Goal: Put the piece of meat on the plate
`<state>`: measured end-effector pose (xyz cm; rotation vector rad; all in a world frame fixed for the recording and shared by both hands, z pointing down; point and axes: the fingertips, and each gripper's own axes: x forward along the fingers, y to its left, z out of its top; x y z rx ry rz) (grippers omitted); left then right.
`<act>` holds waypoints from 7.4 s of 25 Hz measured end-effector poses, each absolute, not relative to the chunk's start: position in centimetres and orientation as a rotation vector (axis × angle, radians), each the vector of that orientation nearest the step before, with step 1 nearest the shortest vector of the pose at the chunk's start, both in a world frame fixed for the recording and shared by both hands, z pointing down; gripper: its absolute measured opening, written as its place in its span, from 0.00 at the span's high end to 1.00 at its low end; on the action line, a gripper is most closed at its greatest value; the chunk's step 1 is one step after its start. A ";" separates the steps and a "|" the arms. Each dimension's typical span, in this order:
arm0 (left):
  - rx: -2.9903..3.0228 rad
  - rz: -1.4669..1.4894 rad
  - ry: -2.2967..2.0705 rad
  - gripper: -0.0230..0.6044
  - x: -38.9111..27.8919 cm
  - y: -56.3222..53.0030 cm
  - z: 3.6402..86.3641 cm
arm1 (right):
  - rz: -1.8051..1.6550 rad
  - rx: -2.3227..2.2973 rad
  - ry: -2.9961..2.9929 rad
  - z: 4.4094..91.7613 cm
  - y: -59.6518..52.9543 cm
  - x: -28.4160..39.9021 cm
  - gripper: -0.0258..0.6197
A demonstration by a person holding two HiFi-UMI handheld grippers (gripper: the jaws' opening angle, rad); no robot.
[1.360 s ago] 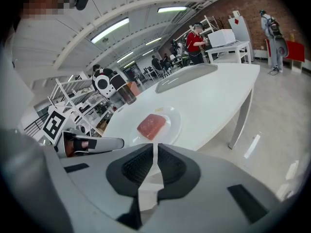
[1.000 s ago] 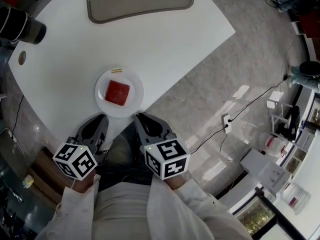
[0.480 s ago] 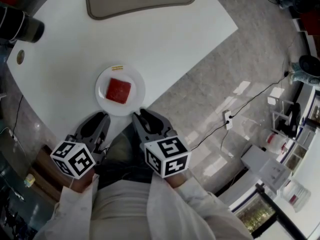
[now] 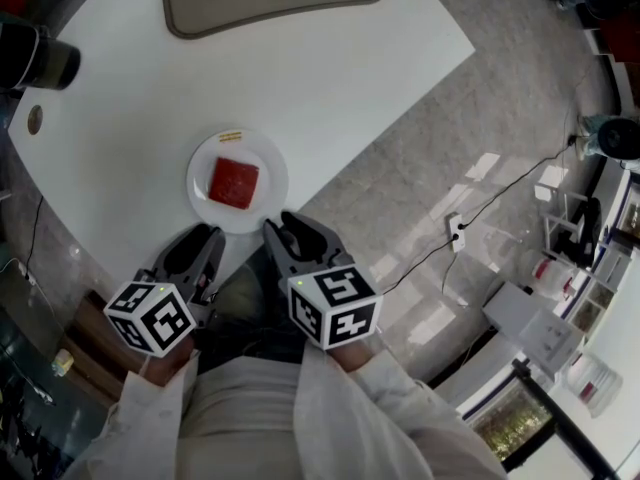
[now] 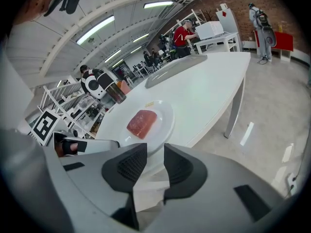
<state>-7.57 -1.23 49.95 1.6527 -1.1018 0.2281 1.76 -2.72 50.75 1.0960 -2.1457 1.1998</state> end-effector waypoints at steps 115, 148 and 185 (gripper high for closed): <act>1.732 0.088 -1.418 0.85 -2.4 -27.4 44.8 | 0.895 1.024 -2.402 44.6 -31.1 7.7 0.83; 1.561 0.060 -1.536 0.84 -5.6 -37.2 48.5 | 0.935 0.845 -2.336 48.3 -42.4 3.7 0.83; 1.890 0.022 -1.492 0.85 -8.4 -25.1 39.6 | 0.777 0.945 -2.584 38.0 -28.4 0.0 0.83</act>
